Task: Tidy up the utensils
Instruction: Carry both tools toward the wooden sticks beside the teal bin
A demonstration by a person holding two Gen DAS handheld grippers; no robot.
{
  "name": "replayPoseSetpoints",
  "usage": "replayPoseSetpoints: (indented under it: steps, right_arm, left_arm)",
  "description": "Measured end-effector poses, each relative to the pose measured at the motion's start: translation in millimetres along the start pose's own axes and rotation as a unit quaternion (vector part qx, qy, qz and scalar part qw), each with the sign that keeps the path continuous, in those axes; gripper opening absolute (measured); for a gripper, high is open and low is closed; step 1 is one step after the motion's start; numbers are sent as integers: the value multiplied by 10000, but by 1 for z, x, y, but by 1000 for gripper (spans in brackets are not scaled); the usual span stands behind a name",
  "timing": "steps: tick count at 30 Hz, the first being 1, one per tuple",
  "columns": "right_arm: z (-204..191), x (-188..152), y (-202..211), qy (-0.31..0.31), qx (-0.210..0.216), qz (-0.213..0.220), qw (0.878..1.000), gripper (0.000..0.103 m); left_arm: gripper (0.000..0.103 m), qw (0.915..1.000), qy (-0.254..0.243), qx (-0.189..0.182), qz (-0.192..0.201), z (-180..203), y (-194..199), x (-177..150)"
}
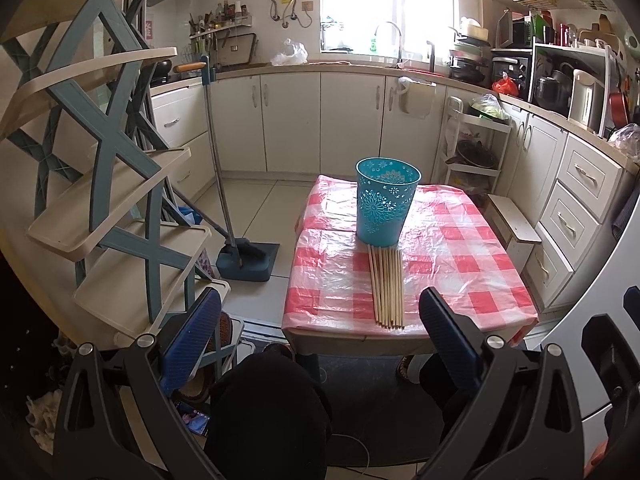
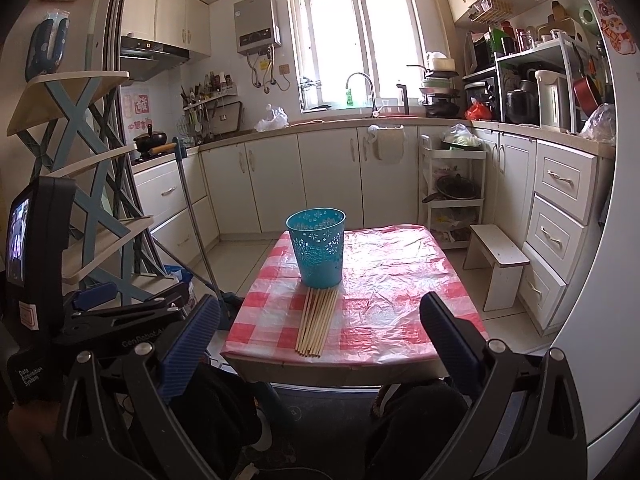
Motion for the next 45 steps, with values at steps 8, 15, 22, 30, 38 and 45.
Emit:
replayPoseSetpoints:
  steps: [8, 15, 22, 30, 38, 45]
  right_arm:
    - [0, 1, 0, 0, -3, -3, 10000, 96]
    - [0, 0, 0, 1, -1, -13, 10000, 96]
    - [3, -2, -7, -15, -23, -109, 9999, 96]
    - [12, -4, -31, -81, -66, -297, 9995, 96]
    - [20, -9, -71, -70, -106, -567, 9983, 96]
    - [43, -16, -143, -64, -123, -1016, 9947, 96]
  left_arm:
    - [95, 10000, 7, 8, 8, -2, -1, 1]
    - [95, 10000, 11, 14, 8, -3, -2, 1]
    - [95, 10000, -1, 45, -46, -7, -7, 0]
    - [95, 9996, -85, 105, -228, 1, -29, 1]
    - [95, 9987, -138, 99, -473, 10, -67, 3]
    - [95, 9973, -165, 48, -719, 20, -132, 15]
Point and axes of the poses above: each gripper's, at about its wrist camera, not at the fingertips, and y roughly against the way its jaws point, z to its right, x to its top, the point moved 1 cm from there along -y, roughly the way its jaws point, and after that the axes turned 7 degrees about x, right-handed, at the moved point
